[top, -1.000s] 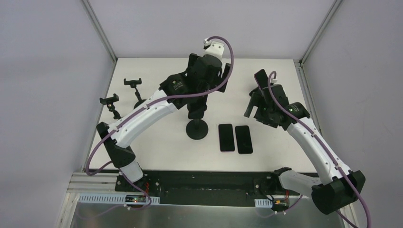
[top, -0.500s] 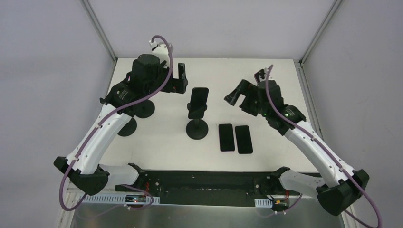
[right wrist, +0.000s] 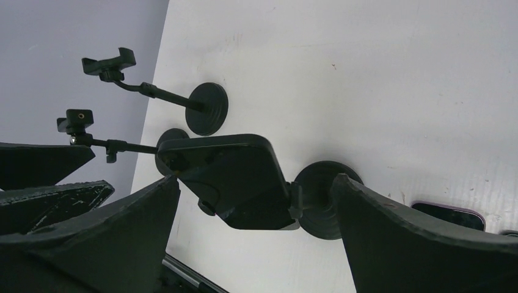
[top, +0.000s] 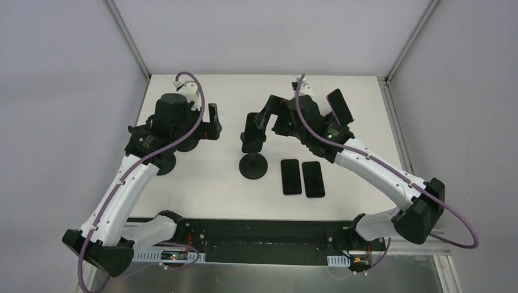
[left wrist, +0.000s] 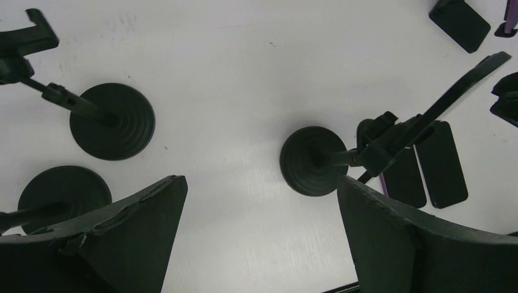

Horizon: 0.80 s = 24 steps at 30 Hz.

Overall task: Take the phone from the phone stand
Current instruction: Pick up the phone stand with the phone at the center of the board.

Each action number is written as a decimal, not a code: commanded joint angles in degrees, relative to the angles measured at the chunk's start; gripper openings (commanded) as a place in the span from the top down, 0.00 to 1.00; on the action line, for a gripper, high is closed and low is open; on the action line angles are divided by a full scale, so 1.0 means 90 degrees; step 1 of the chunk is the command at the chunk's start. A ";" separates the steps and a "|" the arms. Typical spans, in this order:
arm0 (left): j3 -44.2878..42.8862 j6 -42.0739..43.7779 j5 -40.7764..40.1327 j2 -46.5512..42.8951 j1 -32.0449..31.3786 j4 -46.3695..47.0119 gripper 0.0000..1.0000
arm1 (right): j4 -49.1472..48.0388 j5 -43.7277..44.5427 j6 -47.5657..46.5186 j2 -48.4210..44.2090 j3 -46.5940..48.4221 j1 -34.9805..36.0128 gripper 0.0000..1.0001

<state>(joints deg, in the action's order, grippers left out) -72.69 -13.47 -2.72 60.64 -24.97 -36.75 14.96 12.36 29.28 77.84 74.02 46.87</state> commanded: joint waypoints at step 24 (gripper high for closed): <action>0.0811 -0.0251 0.0940 -0.0374 0.1022 0.0197 0.01 | -0.0539 0.1336 -0.0852 0.1066 0.0683 0.0793 0.00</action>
<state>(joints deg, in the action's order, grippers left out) -65.71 -14.63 3.95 57.21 -16.38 -36.27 11.70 20.12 21.96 86.48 76.90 53.69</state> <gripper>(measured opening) 0.992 0.994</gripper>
